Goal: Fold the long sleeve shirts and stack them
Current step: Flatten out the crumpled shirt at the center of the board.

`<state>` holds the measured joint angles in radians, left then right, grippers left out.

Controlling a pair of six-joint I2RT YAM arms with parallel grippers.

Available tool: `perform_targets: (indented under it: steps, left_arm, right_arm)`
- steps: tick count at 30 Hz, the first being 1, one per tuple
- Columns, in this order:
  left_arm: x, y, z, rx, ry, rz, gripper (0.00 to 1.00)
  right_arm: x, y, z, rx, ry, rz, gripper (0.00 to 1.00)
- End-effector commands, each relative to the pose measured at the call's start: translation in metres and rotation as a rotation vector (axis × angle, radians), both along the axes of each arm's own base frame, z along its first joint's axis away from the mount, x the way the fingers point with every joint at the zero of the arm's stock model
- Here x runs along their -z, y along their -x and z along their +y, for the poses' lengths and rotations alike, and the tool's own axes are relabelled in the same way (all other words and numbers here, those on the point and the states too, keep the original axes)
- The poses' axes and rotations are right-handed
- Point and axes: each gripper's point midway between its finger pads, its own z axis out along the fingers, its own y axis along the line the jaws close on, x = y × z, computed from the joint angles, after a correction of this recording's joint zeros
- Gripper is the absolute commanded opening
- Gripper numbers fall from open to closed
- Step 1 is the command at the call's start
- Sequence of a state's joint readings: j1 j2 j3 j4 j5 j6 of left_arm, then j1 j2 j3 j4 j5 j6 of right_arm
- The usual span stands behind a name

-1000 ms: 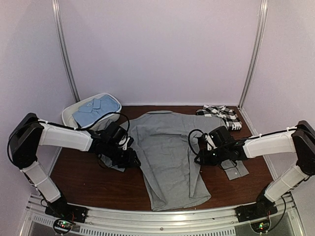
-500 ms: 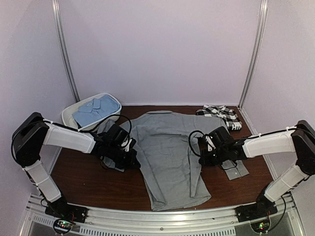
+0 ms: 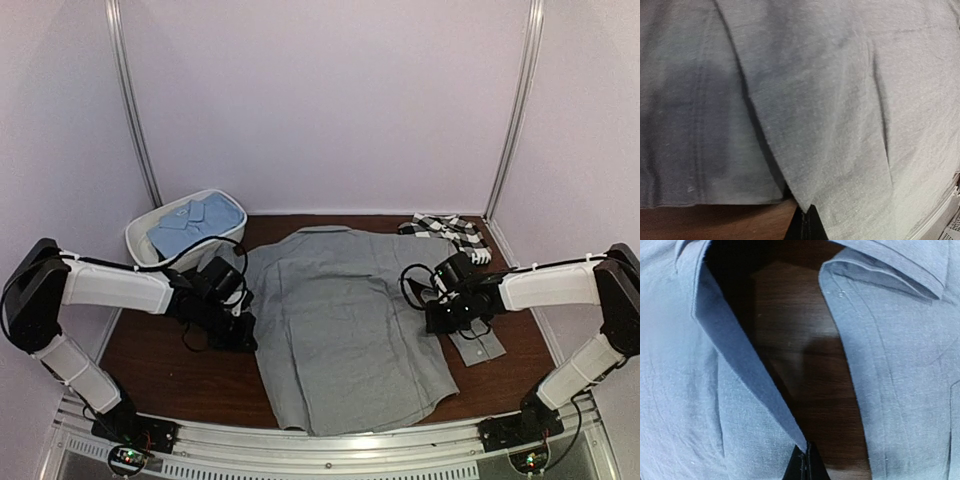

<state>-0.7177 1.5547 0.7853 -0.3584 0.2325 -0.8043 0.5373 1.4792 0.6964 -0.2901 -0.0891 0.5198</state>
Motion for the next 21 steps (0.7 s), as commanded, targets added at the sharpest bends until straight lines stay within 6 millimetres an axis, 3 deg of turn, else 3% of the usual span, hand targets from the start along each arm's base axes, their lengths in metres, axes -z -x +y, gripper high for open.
perform_targets:
  steps: [1, 4, 11, 14, 18, 21]
  left_arm:
    - [0.009, 0.010, 0.046, -0.012, -0.116, 0.018, 0.00]
    - [0.012, 0.011, 0.062, -0.016, -0.146, 0.036, 0.00]
    - [0.024, 0.017, 0.080, 0.005, -0.210, 0.075, 0.00]
    - [0.023, 0.012, 0.079, 0.005, -0.207, 0.071, 0.00]
    - [0.017, 0.005, 0.068, 0.030, -0.174, 0.063, 0.00]
    - [0.004, -0.005, 0.064, 0.030, -0.164, 0.033, 0.14]
  right_arm:
    - [0.002, 0.005, -0.020, 0.002, 0.082, 0.012, 0.00]
    - [0.007, 0.013, -0.021, -0.011, 0.082, 0.038, 0.00]
    - [0.012, 0.040, -0.015, -0.047, 0.021, 0.092, 0.00]
    - [0.013, 0.050, -0.010, -0.058, 0.008, 0.102, 0.01]
    - [0.005, 0.047, -0.019, -0.012, 0.033, 0.063, 0.02]
    - [-0.005, 0.041, -0.023, 0.020, 0.042, 0.030, 0.09]
